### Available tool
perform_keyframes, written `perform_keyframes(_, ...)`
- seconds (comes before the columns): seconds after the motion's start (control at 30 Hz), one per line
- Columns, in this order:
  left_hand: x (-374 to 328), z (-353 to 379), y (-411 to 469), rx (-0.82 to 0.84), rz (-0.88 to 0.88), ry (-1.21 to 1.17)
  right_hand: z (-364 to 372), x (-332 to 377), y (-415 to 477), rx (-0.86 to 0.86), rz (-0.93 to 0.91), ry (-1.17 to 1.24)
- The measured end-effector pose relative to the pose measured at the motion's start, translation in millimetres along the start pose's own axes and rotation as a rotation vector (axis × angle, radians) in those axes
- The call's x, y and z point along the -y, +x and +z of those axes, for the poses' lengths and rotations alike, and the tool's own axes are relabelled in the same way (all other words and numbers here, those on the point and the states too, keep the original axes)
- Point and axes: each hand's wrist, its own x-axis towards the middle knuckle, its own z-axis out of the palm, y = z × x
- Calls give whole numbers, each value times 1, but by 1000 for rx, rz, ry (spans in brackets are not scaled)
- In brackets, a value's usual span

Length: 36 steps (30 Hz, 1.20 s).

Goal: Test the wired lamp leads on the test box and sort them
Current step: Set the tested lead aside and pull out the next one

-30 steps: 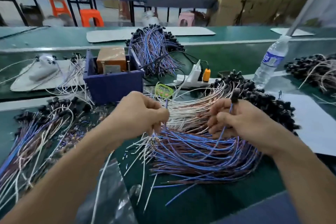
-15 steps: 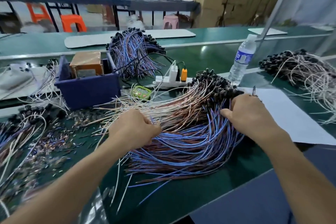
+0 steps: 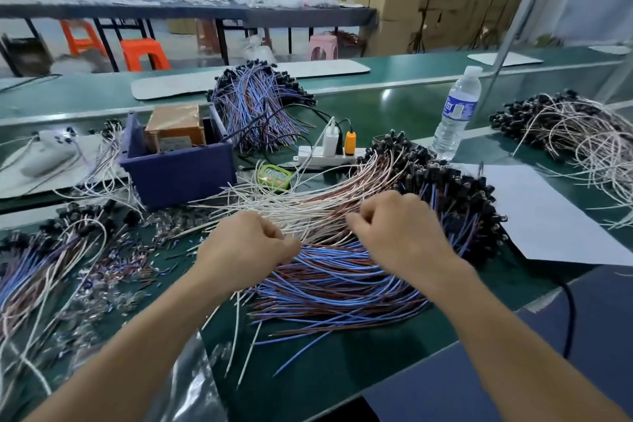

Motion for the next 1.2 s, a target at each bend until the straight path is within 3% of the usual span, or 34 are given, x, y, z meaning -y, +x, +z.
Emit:
perform_keyframes(0.13, 17, -19, -9, -73, -49, -150, 45, 66, 10, 70, -133, 191)
perform_keyframes(0.27, 66, -47, -15, -253, -152, -306, 85, 125, 31, 141, -144, 389)
perform_keyframes(0.4, 115, -72, -30, -320, -158, -490, 118, 181, 40, 279, -213, 526)
perform_keyframes(0.57, 186, -102, -35, -739, -443, -355, 153, 238, 45, 405, -285, 539)
perform_keyframes(0.67, 218, -104, -34, -814, -607, -263, 171, 261, 51, 472, -295, 532)
perform_keyframes(0.9, 234, -87, -24, -936, -545, -16, 194, 301, 76, 333, -258, 446)
perform_keyframes(1.07, 242, -86, -23, -871, -580, -6, 203, 322, 81, 285, -461, 231)
perform_keyframes(1.2, 241, -87, -24, -873, -410, 50, 207, 322, 81, 161, -547, 203)
